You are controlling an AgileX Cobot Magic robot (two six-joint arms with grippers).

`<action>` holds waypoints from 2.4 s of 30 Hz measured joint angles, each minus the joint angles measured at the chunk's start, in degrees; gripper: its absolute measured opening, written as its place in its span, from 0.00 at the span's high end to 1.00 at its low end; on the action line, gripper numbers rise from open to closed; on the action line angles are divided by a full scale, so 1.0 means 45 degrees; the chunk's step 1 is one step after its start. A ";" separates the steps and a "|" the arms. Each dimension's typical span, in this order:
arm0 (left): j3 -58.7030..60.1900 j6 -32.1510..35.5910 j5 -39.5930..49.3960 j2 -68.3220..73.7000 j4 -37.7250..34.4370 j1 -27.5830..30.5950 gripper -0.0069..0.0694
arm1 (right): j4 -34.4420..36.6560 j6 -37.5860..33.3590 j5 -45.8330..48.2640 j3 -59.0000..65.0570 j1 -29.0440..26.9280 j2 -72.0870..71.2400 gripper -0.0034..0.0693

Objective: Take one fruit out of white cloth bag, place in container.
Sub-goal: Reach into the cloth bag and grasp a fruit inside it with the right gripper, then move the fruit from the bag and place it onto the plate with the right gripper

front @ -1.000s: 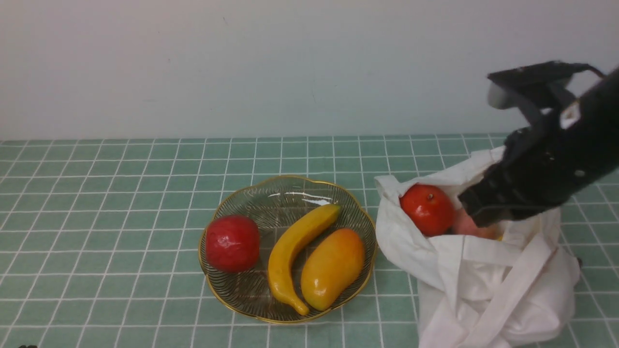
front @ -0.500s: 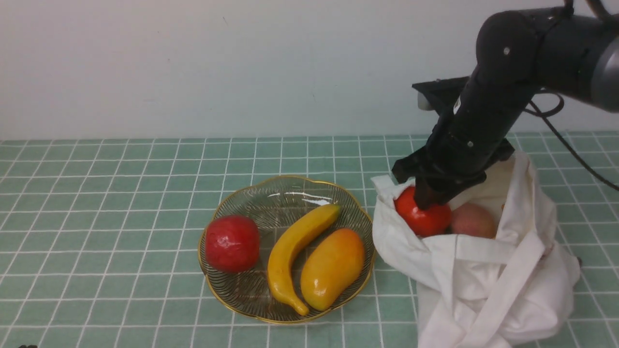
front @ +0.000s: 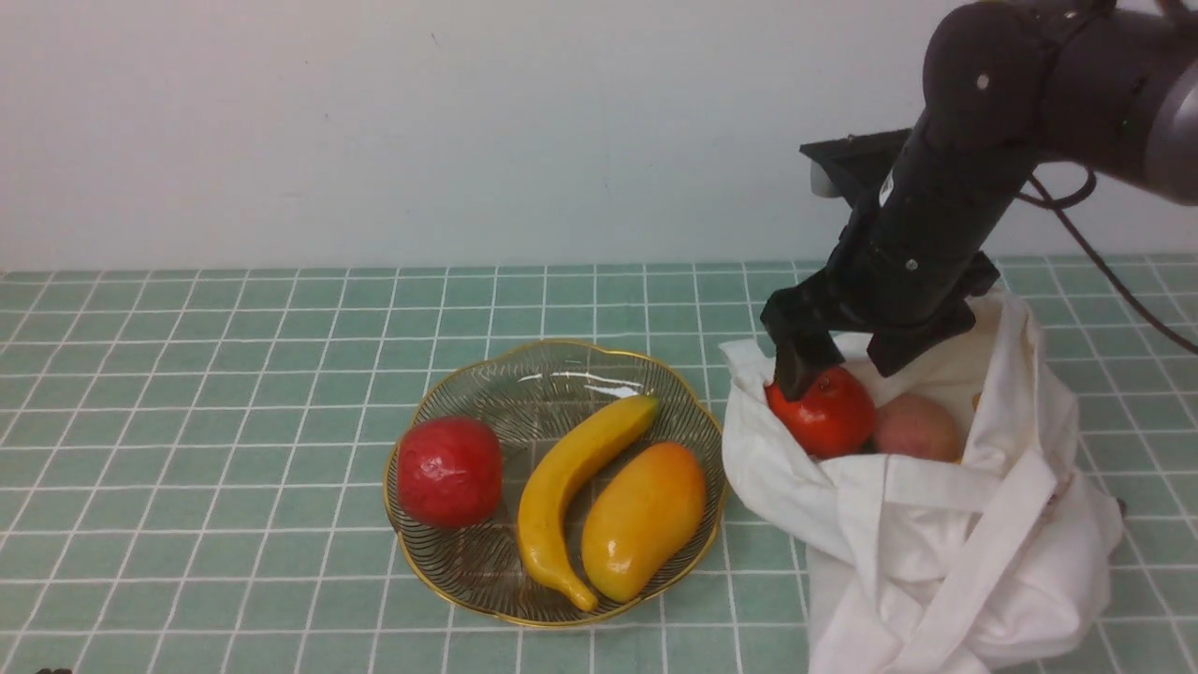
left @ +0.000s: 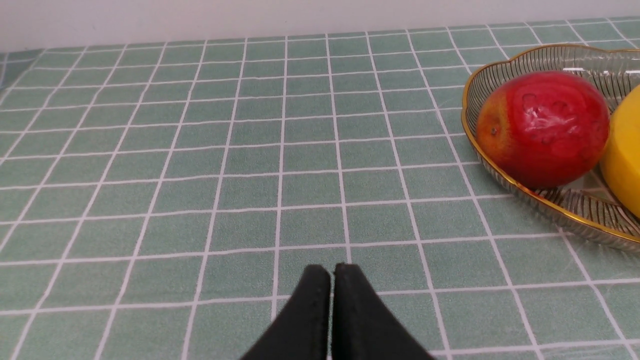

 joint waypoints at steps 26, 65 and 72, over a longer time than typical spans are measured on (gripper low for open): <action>0.0000 0.0000 0.0000 0.0000 0.0000 0.0000 0.92 | -0.0674 0.0048 -0.0023 0.0000 0.0000 0.0860 0.18; 0.0000 0.0000 0.0000 0.0000 0.0000 0.0000 0.92 | 0.3645 -0.2942 -0.4341 0.0000 0.3313 -0.1455 0.18; 0.0000 0.0000 0.0000 0.0000 0.0000 0.0000 0.92 | 0.2826 -0.2942 -0.6054 0.0000 0.3320 0.0531 0.18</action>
